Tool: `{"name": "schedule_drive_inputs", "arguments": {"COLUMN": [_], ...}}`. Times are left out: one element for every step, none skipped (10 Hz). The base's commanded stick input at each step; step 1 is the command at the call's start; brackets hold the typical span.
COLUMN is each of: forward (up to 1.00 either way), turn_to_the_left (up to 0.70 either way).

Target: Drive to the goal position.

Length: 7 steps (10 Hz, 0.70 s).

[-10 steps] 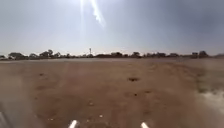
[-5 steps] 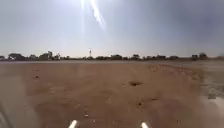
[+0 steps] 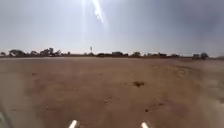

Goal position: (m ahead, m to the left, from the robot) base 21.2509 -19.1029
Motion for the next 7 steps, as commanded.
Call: {"name": "schedule_drive_inputs", "arguments": {"forward": [0.50,0.50,0.50,0.50,0.50,0.50,0.50], "turn_to_the_left": [0.00,0.00,-0.43,-0.50,-0.50,-0.03,0.00]}}
